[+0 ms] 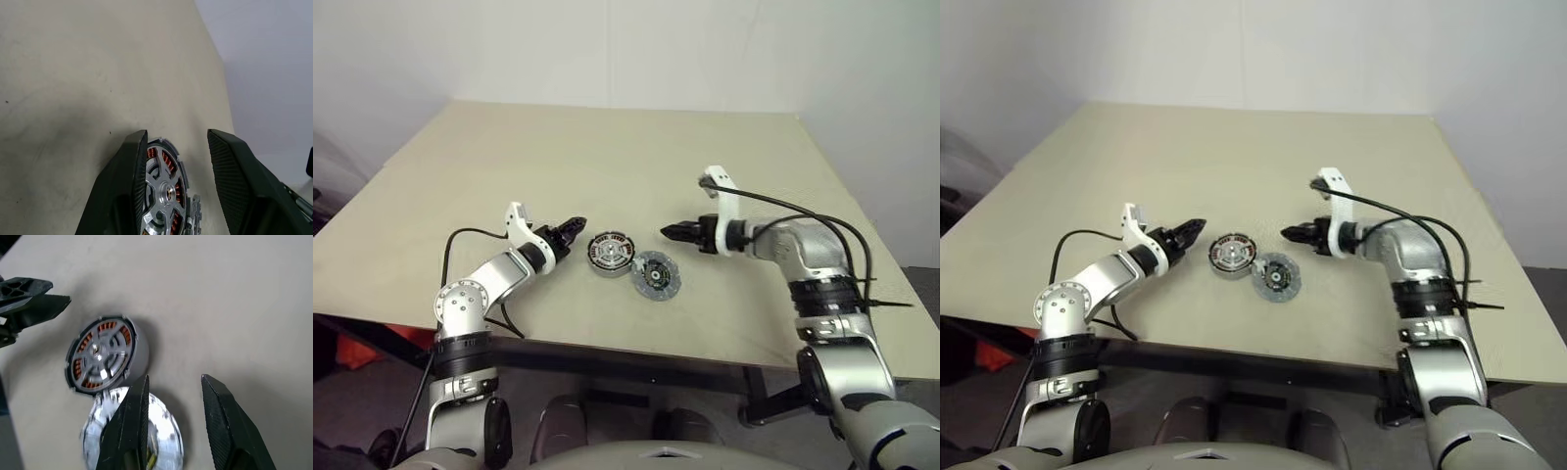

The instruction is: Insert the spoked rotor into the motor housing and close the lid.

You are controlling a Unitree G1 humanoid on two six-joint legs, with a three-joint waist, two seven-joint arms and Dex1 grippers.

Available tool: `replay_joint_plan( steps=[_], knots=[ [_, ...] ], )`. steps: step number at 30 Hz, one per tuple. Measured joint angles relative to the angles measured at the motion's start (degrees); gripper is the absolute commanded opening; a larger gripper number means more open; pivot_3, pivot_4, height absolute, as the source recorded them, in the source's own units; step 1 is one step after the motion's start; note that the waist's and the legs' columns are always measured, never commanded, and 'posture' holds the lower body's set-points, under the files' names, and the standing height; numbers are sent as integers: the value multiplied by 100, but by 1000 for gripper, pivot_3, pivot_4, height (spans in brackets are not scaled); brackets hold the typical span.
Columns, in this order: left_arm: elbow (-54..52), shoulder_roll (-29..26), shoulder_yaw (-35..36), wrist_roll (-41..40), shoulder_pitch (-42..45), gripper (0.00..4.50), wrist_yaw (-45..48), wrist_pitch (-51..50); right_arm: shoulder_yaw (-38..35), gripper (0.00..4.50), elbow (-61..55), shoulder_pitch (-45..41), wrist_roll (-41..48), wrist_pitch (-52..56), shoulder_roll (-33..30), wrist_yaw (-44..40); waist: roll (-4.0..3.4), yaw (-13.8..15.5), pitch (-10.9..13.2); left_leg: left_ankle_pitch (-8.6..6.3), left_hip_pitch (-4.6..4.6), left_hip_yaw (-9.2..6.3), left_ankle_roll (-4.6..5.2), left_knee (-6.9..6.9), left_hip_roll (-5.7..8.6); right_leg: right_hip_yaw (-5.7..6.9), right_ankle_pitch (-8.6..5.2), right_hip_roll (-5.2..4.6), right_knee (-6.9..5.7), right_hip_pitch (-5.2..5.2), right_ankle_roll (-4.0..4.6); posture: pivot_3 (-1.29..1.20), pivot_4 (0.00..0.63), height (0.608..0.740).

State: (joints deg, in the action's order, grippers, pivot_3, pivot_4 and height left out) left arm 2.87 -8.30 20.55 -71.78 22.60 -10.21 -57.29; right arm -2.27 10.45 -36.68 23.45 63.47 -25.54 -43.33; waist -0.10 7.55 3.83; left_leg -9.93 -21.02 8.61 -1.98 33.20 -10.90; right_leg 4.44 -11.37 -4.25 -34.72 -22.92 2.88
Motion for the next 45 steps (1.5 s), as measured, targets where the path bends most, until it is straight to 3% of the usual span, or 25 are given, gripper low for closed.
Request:
replay_joint_plan(
  steps=[6, 11, 18, 25, 31, 45],
  knots=[
    [204, 1, -83, 75, 121, 2047, 112, -89, -563, 1860, -254, 351, 530, 859, -197, 8, 0, 14, -1, 1, 3, -1, 0, 7, 0, 1, 0, 0, 0, 8, -2, 0, 0, 740],
    [275, -16, -88, 142, 199, 2047, 197, -141, -1755, 1860, 105, 619, 957, 2081, -69, 346, 4, 66, -6, 0, 6, -2, 3, 10, 4, 1, 1, -1, 3, 19, -4, 0, 0, 740],
    [297, -27, -82, 176, 199, 2047, 219, -220, -2273, 1860, 789, 734, 976, 2304, 352, 757, -6, 87, -12, 1, 8, -2, 0, 11, 2, 4, 1, -1, 2, 18, -3, 0, 0, 740],
    [285, -77, -50, 179, 199, 2047, 215, -308, -2033, 1860, 1171, 750, 1023, 1853, 275, 591, -6, 91, -13, -1, 100, 3, 4, 9, 0, 14, -3, -2, 25, 101, -7, 0, 0, 740],
    [275, -102, 20, 181, 195, 2047, 172, -322, -1685, 1860, 1143, 858, 1060, 1689, 175, 289, -7, 78, -17, -15, 117, -4, 27, -3, -8, 34, 7, -1, 112, 166, -26, 0, 0, 740],
    [202, -80, 32, 189, 174, 2047, 94, -322, -917, 1860, 1550, 746, 1037, 1075, 159, -470, 13, -52, -36, -37, 128, -2, 60, -17, -10, 31, 9, -1, 112, 170, -24, 0, 0, 740]
  ],
)
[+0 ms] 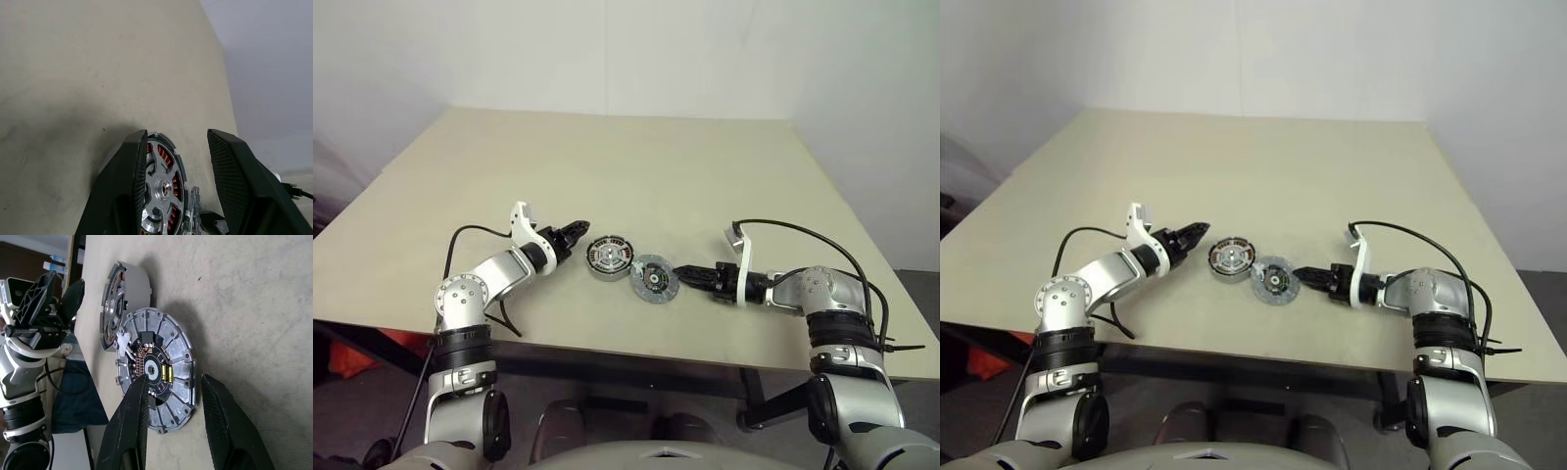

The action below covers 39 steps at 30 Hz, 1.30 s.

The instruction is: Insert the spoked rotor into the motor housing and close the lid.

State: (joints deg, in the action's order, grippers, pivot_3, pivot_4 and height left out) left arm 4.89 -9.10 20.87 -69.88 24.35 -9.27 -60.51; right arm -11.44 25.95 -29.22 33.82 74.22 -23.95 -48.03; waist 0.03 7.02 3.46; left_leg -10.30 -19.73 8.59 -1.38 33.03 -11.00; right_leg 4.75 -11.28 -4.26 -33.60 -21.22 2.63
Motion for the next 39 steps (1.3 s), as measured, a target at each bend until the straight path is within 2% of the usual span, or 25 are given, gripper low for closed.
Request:
replay_joint_plan(
  steps=[16, 19, 23, 39],
  knots=[
    [-14, -4, 8, 19, -9, 2047, -32, 7, 312, 1860, 197, -66, -9, -107, -37, -510, 5, 0, -3, -2, 6, -2, 3, -1, -2, 0, 0, 0, 1, 2, 0, 0, 0, 740],
    [-13, -4, 12, 35, -9, 2047, -31, 14, 306, 1211, 142, -94, 22, 35, -28, -496, 4, -1, -3, -2, 4, -2, 2, -3, -2, 0, 0, 0, 1, -1, 0, 0, 0, 740],
    [-13, -4, 24, 70, -9, 2047, -27, 25, 259, 27, -100, -139, 114, 332, -26, -441, 6, -6, -3, -3, 8, -2, 4, -4, -3, 0, -1, 0, 3, 2, 0, 0, 0, 740],
    [-12, 11, 119, 147, -9, 2047, -14, 64, 24, 27, -677, -164, 390, 1042, 210, 119, 1, 0, 0, 0, -25, -3, -1, -9, -1, -5, 0, 0, 6, -38, 0, 0, 0, 740]
  ],
)
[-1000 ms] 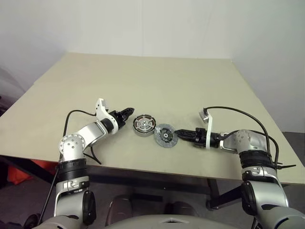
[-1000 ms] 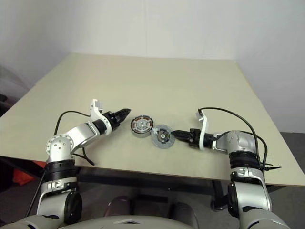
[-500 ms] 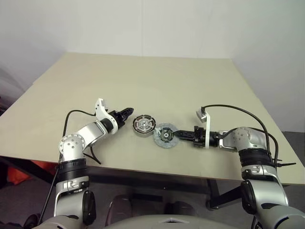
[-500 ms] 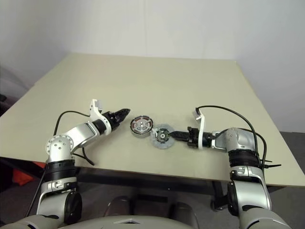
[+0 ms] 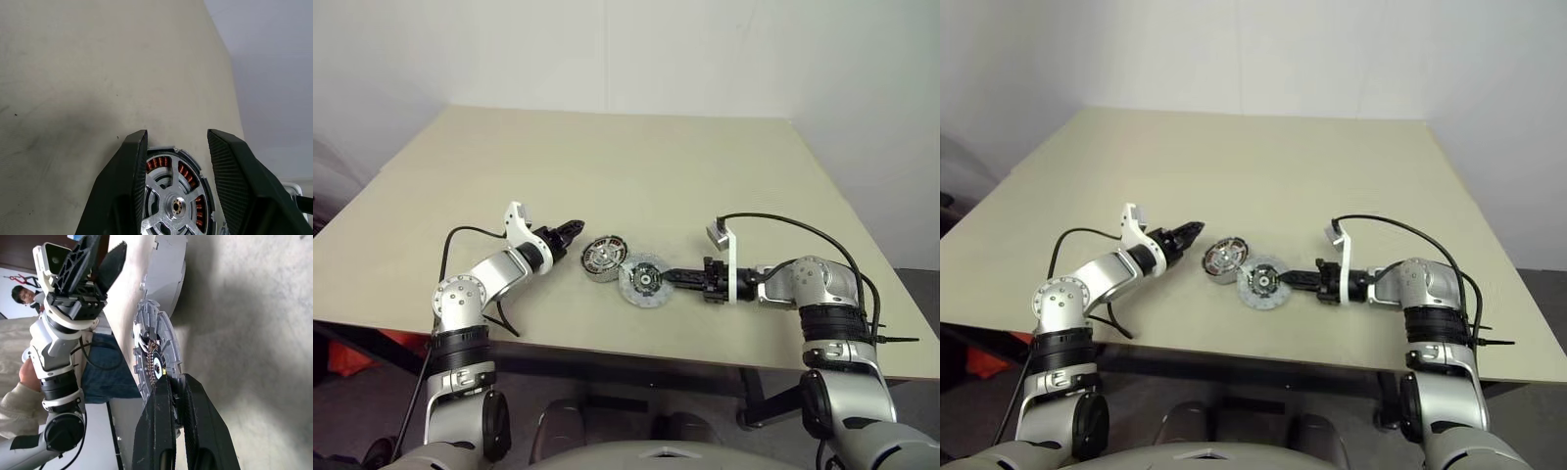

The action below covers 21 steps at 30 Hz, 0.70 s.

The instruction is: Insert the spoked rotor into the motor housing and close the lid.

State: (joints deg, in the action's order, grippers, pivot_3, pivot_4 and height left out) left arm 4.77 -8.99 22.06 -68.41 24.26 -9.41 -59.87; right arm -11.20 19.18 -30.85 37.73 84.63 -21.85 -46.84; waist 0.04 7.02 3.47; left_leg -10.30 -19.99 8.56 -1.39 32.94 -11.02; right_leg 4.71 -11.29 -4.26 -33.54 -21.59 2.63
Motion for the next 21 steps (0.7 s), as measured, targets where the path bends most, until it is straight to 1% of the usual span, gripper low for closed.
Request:
replay_joint_plan(
  steps=[3, 6, 17, 21],
  knots=[
    [0, 1, 0, 1, 0, 2047, 14, 0, 7, 27, -10, -47, -14, -77, 19, 180, 0, -1, 0, 1, 1, 0, -1, -2, -1, -1, 0, 0, 0, -2, 0, 0, 0, 740],
    [-1, 3, 3, 2, -1, 2047, 16, 0, 152, 27, -11, -69, -253, -411, 28, 453, -2, -2, 1, 1, 0, 1, -2, -2, -1, -1, 0, 0, 0, -4, 0, 0, 0, 740],
    [-7, 1, 13, 3, -2, 2047, 14, -7, 418, 27, 146, -254, -519, -1237, 100, 649, -4, -21, 2, 1, 11, 0, -2, 0, -1, -4, -1, 0, 6, -5, -3, 0, 0, 740],
    [-26, 1, 12, 3, -4, 2047, 13, -12, 419, 27, 241, -396, -700, -1609, 174, 946, -5, -54, 4, 2, 19, -1, -2, 0, 7, 8, -1, 0, 23, -6, -3, 0, 0, 740]
  ],
)
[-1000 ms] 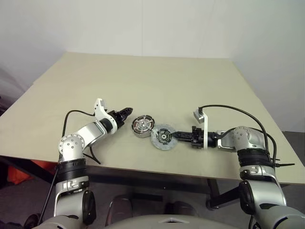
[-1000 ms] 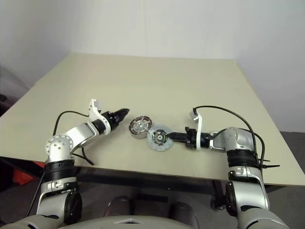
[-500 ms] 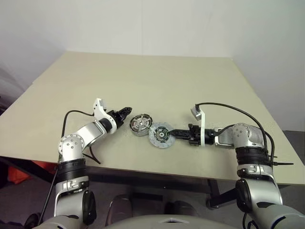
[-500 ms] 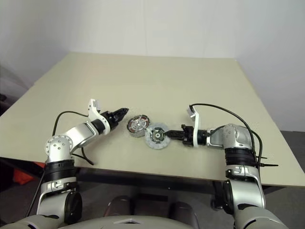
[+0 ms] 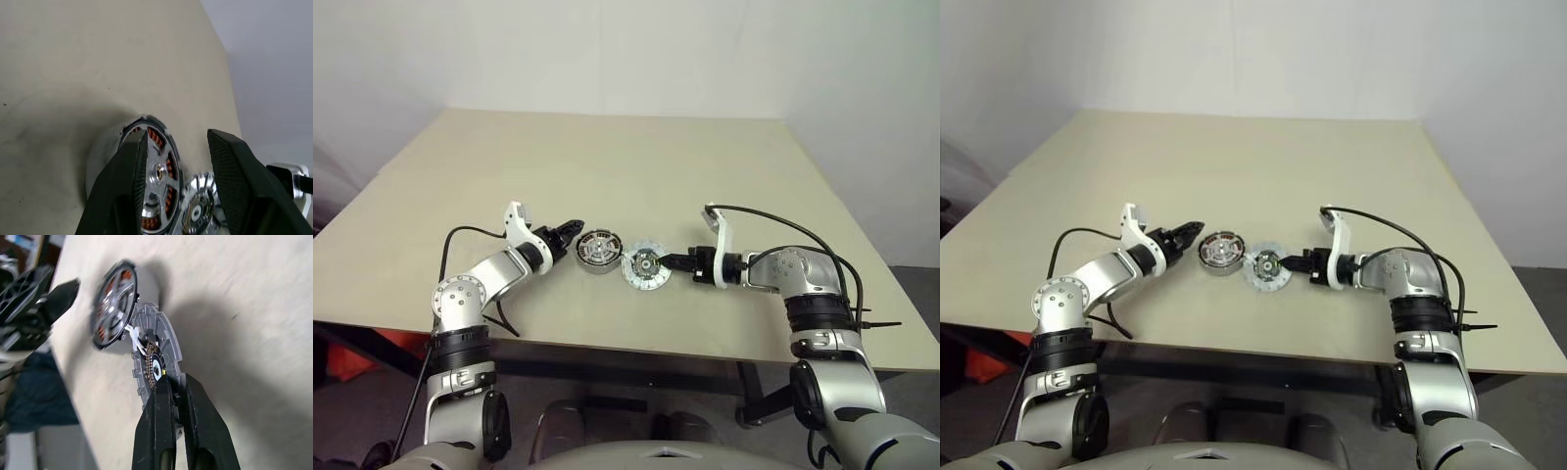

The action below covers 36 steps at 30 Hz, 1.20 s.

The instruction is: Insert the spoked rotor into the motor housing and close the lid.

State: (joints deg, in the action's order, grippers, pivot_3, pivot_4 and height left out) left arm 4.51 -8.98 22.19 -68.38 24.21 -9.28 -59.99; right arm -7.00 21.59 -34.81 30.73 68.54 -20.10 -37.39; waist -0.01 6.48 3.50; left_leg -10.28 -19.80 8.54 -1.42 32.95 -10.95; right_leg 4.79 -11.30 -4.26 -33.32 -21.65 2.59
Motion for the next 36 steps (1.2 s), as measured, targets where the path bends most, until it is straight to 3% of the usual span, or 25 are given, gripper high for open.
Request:
replay_joint_plan(
  steps=[5, 18, 19, 25, 31, 36],
  knots=[
    [-7, 1, -2, 0, -3, 2047, 0, -2, -6, 27, 76, -93, -29, -87, 85, 191, -2, -94, 2, -1, -3, -9, 1, 0, -3, 23, 4, -1, 60, 19, -7, 0, 0, 740],
    [-38, 6, 1, 0, -4, 2047, -26, -4, 34, 27, 49, -105, 73, -33, 105, 187, -2, -99, 1, -4, -7, -4, 7, -30, -4, 8, 15, -6, 58, -3, -22, 0, 0, 740],
    [-52, 7, 1, 0, -4, 2047, -27, -4, 49, 674, 30, -105, 70, -39, 104, 185, -2, -98, 1, -4, -10, -4, 7, -31, -4, 6, 15, -6, 56, -8, -22, 0, 0, 740],
    [-65, 27, -2, 1, -34, 2047, -28, -3, 207, 2656, -40, -101, -68, -200, 106, 255, -3, -72, 1, -6, -48, 1, 5, -32, 6, -11, 22, -7, 37, -44, -12, 0, 0, 740],
    [-65, 34, -6, 3, -35, 2047, -27, -3, 271, 2656, -213, -101, -74, -208, 80, 268, -3, -57, 1, -22, -62, 4, 0, -36, 10, -19, 24, -6, 15, -58, 5, 0, 0, 740],
    [-68, 57, -7, 6, -42, 2047, -27, -2, -192, 2656, 2, -216, -88, -107, 38, 681, -3, -42, 2, -22, -76, 7, 0, -21, 14, -19, 24, -7, 4, -66, 4, 0, 0, 740]
  ],
)
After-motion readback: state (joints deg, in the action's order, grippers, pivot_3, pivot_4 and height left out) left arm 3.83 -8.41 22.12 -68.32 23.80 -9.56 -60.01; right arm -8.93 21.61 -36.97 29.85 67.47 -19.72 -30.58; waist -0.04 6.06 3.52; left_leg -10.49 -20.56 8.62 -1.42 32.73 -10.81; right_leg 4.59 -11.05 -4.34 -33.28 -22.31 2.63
